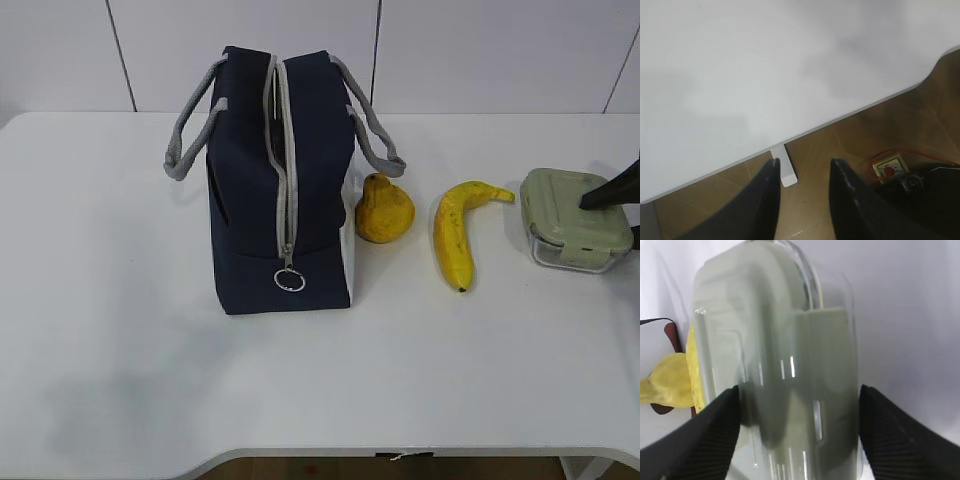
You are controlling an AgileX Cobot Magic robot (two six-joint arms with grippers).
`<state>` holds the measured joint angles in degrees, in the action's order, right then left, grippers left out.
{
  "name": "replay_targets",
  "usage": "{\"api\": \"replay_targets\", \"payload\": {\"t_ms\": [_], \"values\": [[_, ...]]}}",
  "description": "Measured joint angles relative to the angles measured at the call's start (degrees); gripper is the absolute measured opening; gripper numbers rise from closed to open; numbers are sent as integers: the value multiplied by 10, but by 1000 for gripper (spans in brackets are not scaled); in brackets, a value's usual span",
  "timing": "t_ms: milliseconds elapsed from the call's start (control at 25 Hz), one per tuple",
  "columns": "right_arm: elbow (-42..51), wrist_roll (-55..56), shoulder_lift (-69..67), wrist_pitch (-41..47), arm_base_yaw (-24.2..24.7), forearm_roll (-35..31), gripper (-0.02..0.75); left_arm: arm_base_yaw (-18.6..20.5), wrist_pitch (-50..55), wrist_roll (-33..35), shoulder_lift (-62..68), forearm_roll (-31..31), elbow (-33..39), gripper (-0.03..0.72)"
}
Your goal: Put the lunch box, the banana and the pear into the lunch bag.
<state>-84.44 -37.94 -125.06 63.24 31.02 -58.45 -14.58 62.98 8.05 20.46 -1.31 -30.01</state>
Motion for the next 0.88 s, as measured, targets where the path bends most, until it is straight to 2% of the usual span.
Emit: {"api": "replay_targets", "payload": {"t_ms": [600,880], "values": [[0,-6,0,7,0,-11,424,0,0,0,0,0,0,258],[0,-16,0,9,0,-13,389,0,0,0,0,0,0,258]]}}
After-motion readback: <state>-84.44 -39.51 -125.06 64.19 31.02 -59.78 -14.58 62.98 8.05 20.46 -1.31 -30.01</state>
